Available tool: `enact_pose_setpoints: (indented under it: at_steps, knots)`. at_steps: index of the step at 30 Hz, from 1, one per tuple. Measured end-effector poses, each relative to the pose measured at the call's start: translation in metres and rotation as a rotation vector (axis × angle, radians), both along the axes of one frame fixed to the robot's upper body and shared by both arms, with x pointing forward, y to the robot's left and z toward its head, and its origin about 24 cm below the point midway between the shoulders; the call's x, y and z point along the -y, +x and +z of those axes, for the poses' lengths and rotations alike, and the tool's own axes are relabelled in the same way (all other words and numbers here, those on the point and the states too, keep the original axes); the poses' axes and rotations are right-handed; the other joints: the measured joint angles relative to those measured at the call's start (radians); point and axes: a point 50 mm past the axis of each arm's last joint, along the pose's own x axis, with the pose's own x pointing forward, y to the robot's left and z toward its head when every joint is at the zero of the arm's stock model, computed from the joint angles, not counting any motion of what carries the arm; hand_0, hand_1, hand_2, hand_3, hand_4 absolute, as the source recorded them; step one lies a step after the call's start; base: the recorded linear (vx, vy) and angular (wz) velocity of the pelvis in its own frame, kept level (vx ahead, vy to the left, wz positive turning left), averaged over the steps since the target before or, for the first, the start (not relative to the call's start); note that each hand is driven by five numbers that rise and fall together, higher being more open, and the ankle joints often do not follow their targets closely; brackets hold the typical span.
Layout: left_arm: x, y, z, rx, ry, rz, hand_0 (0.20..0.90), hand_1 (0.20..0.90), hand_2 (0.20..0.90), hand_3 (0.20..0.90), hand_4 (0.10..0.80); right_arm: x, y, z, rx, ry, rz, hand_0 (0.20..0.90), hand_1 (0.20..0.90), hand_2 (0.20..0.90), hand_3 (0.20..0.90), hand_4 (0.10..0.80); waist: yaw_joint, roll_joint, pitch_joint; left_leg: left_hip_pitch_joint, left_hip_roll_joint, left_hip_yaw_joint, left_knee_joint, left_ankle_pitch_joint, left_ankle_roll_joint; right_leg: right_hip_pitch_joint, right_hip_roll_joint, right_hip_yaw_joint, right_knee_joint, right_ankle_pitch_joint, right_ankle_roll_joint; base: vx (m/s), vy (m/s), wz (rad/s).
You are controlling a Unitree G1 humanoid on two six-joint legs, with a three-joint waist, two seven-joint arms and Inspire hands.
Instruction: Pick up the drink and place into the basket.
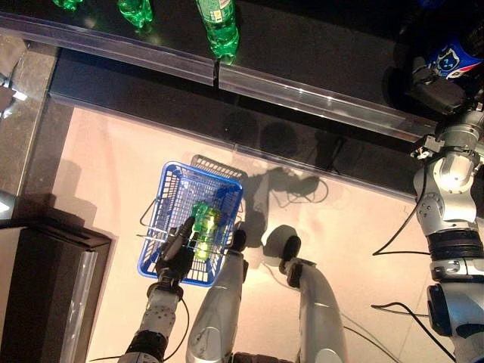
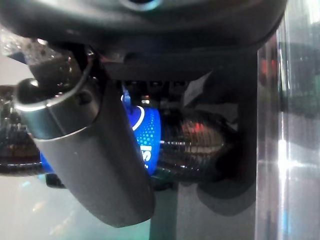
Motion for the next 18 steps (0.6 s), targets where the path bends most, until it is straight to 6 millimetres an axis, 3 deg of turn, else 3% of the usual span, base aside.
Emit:
enact_pose_setpoints:
  at_steps: [18]
  knots:
    - [-0.006,0.001,0.003,0.012,0.025,-0.022,0.300,0.300,0.300,0.200,0.100,-0.003,0.007,0.027,0.041,-0.005,0.014,0.900,0.900,0.900,0.900,0.800,0.001,-0.006,0.001,-0.016,0.004,-0.014,-0.018,0.019,0.002,0.002,0.008,-0.010,-0.047,0.031,0.002,0.000,-0.004,0.00]
